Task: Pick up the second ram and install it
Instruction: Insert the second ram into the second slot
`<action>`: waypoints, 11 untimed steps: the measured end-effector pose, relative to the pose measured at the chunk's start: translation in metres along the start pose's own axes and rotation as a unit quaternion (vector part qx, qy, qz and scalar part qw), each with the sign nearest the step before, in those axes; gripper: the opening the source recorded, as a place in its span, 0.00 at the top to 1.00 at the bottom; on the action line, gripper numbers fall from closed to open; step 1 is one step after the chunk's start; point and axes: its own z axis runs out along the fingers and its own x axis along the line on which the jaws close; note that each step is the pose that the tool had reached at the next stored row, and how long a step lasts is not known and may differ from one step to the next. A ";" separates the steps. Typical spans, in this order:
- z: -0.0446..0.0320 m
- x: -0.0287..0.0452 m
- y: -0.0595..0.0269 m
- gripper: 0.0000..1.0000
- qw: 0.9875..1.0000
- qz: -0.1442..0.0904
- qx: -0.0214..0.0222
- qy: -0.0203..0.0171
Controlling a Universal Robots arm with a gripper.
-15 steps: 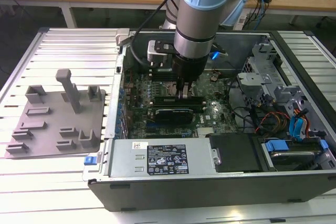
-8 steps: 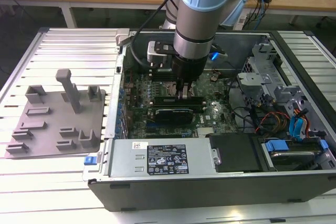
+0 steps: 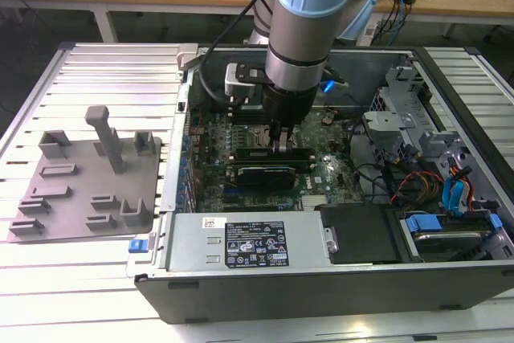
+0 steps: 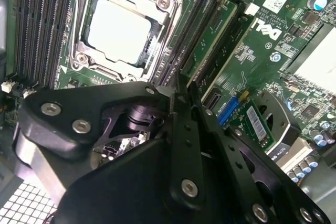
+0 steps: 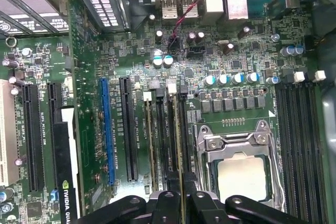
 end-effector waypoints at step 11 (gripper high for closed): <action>0.0033 -0.0013 -0.0010 0.89 1.000 0.000 0.000 -0.002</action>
